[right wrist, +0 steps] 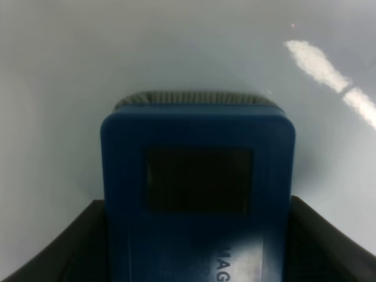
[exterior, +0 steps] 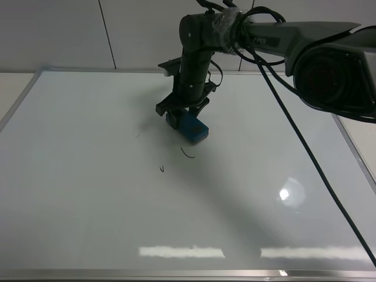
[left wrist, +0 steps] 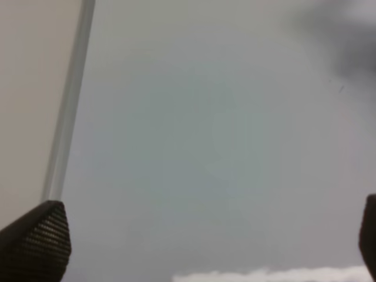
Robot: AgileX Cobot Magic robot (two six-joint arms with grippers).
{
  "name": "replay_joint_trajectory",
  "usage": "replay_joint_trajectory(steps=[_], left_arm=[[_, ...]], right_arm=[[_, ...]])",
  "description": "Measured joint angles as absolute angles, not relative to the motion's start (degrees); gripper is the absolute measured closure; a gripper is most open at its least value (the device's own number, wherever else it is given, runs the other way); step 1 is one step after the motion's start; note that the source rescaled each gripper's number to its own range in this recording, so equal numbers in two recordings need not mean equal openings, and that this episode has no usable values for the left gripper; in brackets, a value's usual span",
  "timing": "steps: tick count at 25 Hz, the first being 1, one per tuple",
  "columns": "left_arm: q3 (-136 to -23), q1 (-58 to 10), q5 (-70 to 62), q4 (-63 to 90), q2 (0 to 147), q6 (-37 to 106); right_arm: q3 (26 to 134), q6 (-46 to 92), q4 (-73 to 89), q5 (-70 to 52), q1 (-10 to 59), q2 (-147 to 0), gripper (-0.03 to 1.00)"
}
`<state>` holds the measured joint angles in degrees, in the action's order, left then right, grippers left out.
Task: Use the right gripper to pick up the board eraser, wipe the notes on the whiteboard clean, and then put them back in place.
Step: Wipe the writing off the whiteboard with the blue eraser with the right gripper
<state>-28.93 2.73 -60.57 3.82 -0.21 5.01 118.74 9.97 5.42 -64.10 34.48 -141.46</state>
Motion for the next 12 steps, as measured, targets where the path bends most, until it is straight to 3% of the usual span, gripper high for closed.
replay_joint_trajectory(steps=[12], left_arm=[[-28.9, 2.7, -60.6, 3.8, -0.2, 5.0]], right_arm=[[118.5, 11.6, -1.1, -66.7, 41.0, -141.5, 0.94]])
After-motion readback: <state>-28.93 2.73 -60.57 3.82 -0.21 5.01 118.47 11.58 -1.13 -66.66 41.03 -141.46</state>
